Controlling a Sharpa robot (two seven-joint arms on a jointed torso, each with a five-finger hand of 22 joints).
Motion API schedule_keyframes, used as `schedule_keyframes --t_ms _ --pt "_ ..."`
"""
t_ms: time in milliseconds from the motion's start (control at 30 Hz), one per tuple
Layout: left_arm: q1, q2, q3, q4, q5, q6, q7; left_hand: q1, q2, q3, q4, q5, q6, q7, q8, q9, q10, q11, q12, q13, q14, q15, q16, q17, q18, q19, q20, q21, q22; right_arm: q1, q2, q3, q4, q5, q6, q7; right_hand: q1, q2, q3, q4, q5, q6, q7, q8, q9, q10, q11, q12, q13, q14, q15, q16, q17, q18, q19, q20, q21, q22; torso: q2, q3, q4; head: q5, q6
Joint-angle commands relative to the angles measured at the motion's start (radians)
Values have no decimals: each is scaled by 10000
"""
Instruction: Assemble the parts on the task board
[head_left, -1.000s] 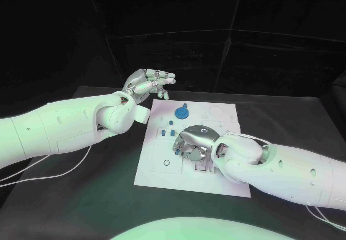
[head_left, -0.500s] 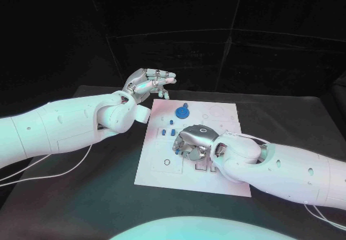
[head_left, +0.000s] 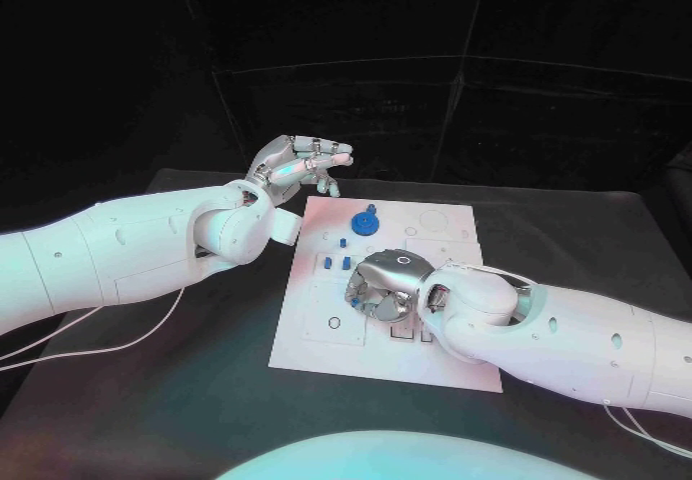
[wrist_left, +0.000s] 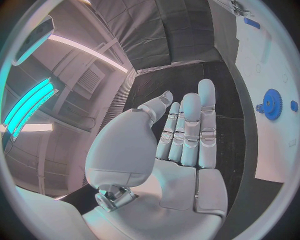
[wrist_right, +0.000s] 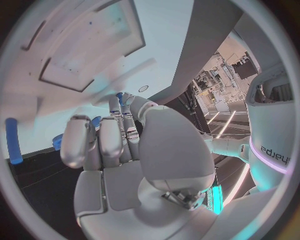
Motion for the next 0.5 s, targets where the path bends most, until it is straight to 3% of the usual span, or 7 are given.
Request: schedule_keyframes --t_ms 33,300,500 --pt "14 7 9 15 34 129 30 81 46 -49 -16 52 -36 -1 -41 -13 -61 -8 37 -11 -75 9 -29 -9 129 -60 11 -33 -14 9 15 -4 -22 -134 234 -237 -140 -44 -32 47 39 -211 55 -139 -28 -224 63 -151 -61 307 53 -45 -53 -132 -57 91 -85 -61 -3 3 -1 1 -13" --pt "15 0 9 16 34 142 14 81 46 -49 -16 52 -36 -1 -41 -13 -61 -8 37 -11 -75 9 -29 -9 129 -60 11 -33 -14 9 12 -5 -9 -146 -251 -170 -290 -243 -73 40 47 -698 250 -382 -49 -958 299 -509 -139 165 237 -351 -490 -21 -353 254 -434 -610 -7 5 -4 -5 -17" --pt "15 -5 9 9 34 147 7 82 44 -63 -17 51 -42 1 -41 -12 -72 -4 41 -10 -81 12 -25 -12 128 -60 15 -39 -19 8 -235 -5 238 -118 -893 11 -313 -303 -106 22 51 -809 268 -383 -43 -1073 328 -520 -130 144 261 -384 -549 -2 -398 288 -488 -689 -15 13 -4 -18 7"
